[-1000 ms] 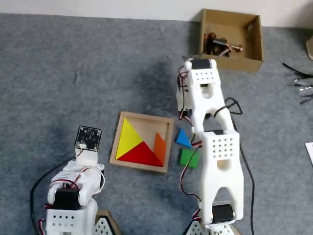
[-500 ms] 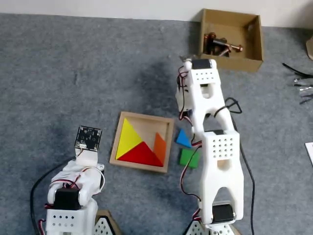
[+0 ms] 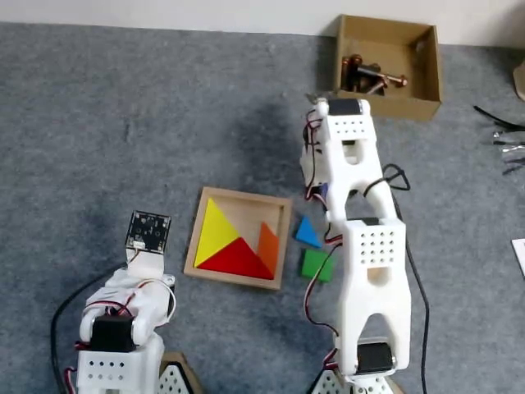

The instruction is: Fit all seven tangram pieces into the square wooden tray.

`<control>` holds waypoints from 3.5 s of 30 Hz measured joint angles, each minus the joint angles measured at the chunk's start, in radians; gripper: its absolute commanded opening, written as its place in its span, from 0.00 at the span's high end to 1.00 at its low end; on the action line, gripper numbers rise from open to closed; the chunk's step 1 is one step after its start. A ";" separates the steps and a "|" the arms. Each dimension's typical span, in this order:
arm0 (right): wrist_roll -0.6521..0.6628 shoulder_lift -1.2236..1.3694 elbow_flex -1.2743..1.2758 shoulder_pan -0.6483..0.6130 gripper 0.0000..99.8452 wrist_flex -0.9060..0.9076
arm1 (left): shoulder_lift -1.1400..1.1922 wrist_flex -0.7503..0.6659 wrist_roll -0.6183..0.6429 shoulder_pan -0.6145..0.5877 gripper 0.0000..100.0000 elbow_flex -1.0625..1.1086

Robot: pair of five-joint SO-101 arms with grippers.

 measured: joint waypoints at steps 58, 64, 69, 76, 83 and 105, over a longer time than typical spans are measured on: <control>0.002 0.000 0.000 -0.023 0.81 -0.034 | 0.000 0.000 0.000 0.000 0.99 0.000; 0.002 0.000 -0.008 -0.025 0.81 0.034 | 0.000 0.000 0.000 0.000 0.99 0.000; 0.002 0.000 -0.012 -0.025 0.81 0.040 | 0.000 0.000 0.000 0.000 0.99 0.000; 0.002 0.000 -0.012 -0.025 0.85 0.040 | 0.000 0.000 0.000 0.000 0.99 0.000; 0.002 0.000 -0.012 -0.025 0.85 0.040 | 0.000 0.000 0.000 0.000 0.99 0.000; 0.002 -0.023 -0.018 -0.025 0.86 0.075 | 0.000 0.000 0.000 0.000 0.99 0.000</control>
